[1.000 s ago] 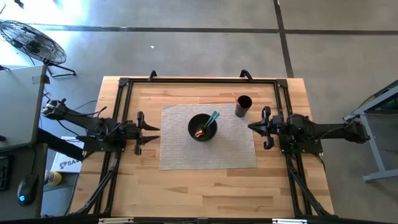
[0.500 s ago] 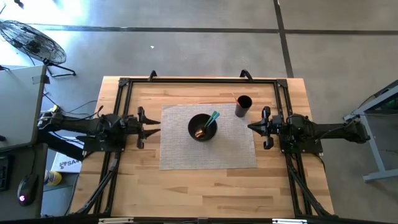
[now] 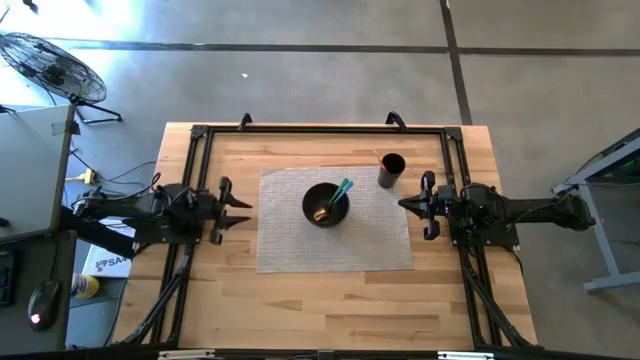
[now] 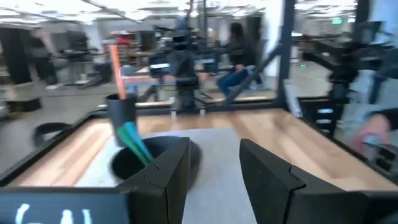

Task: Pick & Place Utensil
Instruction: Return to Home Position

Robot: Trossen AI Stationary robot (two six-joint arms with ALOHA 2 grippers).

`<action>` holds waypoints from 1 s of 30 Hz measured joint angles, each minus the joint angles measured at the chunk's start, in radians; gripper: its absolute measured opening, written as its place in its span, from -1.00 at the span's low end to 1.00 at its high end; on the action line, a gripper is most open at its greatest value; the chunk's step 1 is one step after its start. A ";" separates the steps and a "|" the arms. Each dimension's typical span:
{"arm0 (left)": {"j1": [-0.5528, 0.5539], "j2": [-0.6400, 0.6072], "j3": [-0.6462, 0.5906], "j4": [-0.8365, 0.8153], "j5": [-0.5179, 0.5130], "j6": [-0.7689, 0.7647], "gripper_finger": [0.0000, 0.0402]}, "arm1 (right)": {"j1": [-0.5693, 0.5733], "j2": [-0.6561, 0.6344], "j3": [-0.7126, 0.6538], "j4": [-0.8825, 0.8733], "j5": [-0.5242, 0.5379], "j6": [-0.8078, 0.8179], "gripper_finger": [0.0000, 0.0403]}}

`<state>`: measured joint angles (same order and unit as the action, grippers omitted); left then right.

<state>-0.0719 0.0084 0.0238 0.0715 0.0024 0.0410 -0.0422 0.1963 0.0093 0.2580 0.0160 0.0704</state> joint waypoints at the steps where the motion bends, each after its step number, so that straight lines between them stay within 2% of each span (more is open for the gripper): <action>1: 0.000 0.005 0.000 0.002 -0.021 0.000 -0.31 | 0.000 0.000 0.000 0.000 0.000 0.000 -0.96; 5: 0.000 0.014 0.001 -0.007 -0.109 0.013 -0.31 | 0.000 0.000 0.000 -0.001 0.000 0.000 -0.95; 8: 0.000 0.014 0.005 -0.040 -0.135 0.008 -0.31 | 0.000 0.000 0.000 -0.002 0.000 0.000 -0.95; 30: 0.000 0.015 0.008 -0.071 -0.133 0.007 -0.31 | 0.000 0.000 0.000 -0.004 -0.001 0.000 -0.96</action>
<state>-0.0719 0.0231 0.0315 0.0002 -0.1303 0.0479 -0.0422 0.1959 0.0090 0.2543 0.0154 0.0704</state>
